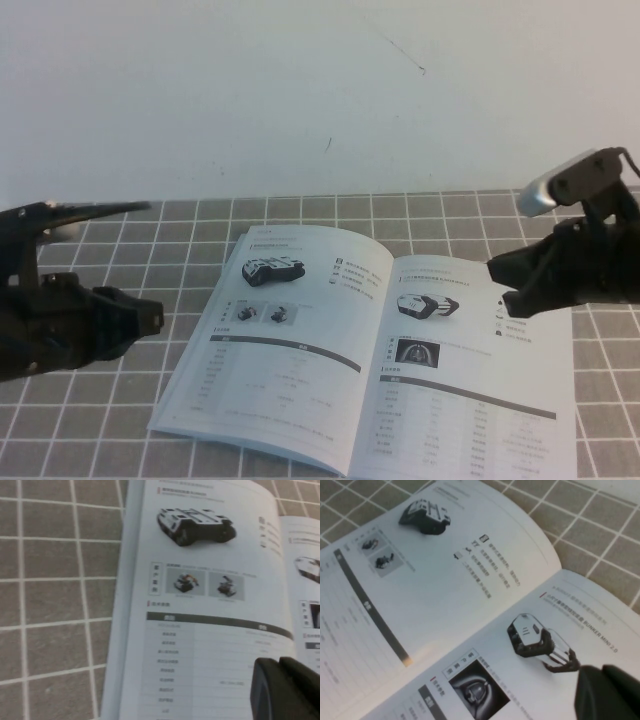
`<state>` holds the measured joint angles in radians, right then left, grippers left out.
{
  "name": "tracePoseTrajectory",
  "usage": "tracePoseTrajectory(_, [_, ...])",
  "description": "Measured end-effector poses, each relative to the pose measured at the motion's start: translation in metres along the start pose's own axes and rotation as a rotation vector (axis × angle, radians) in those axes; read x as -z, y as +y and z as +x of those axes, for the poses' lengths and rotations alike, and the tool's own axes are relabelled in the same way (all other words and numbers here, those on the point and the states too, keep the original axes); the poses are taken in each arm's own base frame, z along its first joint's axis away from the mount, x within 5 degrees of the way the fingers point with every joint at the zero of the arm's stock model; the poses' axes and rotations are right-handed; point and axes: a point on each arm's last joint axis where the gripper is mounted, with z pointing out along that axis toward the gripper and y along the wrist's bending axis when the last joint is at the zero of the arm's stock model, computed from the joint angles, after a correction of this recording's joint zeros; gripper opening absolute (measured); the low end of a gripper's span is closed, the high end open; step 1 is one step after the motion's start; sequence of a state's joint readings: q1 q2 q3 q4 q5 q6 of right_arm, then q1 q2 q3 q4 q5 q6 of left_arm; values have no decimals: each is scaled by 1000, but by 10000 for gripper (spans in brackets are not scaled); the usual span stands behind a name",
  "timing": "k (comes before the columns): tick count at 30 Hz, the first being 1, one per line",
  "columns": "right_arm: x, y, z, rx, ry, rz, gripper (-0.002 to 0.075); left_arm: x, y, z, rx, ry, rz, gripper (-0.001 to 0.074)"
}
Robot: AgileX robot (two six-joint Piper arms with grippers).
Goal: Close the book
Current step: 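Close the open booklet and leave it lying on the table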
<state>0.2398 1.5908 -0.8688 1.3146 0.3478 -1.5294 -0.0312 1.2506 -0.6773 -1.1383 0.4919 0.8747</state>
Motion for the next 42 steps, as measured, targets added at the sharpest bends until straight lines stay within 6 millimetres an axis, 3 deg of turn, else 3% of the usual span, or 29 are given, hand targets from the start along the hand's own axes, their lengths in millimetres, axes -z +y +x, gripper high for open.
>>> tracePoseTrajectory(5, [-33,-5,5,15,59,-27,-3,-7,-5,0,-30,9,102,-4])
tracePoseTrajectory(11, [-61,-13,15,1,114,-46,-3,-18,4,-1,-58,2,59,-4])
tracePoseTrajectory(18, [-82,-19,18,-6,137,-63,-3,-30,29,-6,-16,-54,-144,-4])
tracePoseTrajectory(25, [-98,-21,29,-16,176,-90,-3,-53,41,3,126,-1,-143,-4])
tracePoseTrajectory(31, [-97,-19,30,10,191,-115,-3,-76,47,19,179,110,-69,-4])
tracePoseTrajectory(37, [-70,-5,8,24,161,-197,-3,-83,51,25,144,139,-65,-4])
tracePoseTrajectory(42, [-60,2,18,12,317,-271,-3,-83,51,23,104,128,-64,-4])
